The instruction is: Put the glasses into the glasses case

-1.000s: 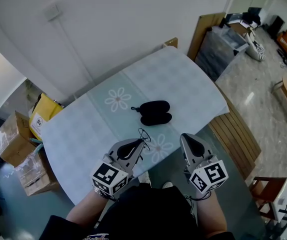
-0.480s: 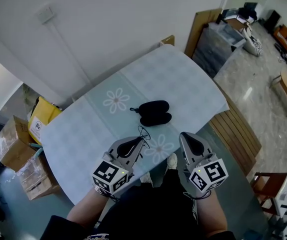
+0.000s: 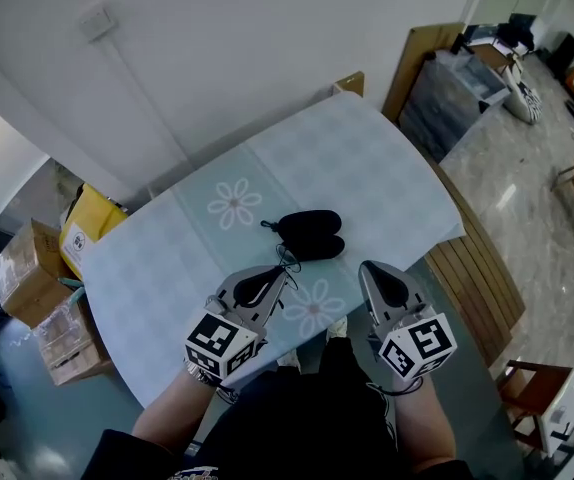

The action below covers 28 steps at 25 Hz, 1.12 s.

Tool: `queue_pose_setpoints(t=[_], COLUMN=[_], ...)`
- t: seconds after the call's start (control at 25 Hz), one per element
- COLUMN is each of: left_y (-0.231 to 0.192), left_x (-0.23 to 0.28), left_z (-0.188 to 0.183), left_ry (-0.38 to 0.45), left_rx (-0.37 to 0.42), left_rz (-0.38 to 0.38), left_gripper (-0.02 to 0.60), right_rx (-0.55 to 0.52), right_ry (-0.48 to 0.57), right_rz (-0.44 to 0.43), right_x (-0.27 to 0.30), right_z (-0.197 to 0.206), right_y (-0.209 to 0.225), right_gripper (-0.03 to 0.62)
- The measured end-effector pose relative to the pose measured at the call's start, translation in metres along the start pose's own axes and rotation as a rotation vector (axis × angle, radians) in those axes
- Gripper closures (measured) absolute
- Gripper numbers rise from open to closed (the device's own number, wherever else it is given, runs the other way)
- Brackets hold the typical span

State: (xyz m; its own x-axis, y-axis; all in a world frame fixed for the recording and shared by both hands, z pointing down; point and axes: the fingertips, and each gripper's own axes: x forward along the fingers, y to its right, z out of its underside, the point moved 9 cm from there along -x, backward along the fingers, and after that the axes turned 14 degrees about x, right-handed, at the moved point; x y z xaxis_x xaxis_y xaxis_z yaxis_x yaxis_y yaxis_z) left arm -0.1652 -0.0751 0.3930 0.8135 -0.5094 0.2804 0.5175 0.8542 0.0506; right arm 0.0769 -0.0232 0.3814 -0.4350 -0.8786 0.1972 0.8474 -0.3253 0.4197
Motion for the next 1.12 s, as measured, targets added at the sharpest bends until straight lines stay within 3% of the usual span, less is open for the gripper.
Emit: queue_pose_setpoints(t=[0.76,1.12], left_y=[-0.031,-0.037], left_x=[0.095,0.136], left_z=[0.025,0.049], left_ry=[-0.208,-0.379], left_rx=[0.103,0.22], left_rz=[0.008,0.099], left_gripper=[0.551,0.551], right_rx=[0.129,0.184], right_ry=[-0.075,-0.104], right_rz=[0.018,0.019], right_x=[0.011,0.019], right_z=[0.013,0.02], right_y=[0.088,0.12], right_gripper=[0.571,0.571])
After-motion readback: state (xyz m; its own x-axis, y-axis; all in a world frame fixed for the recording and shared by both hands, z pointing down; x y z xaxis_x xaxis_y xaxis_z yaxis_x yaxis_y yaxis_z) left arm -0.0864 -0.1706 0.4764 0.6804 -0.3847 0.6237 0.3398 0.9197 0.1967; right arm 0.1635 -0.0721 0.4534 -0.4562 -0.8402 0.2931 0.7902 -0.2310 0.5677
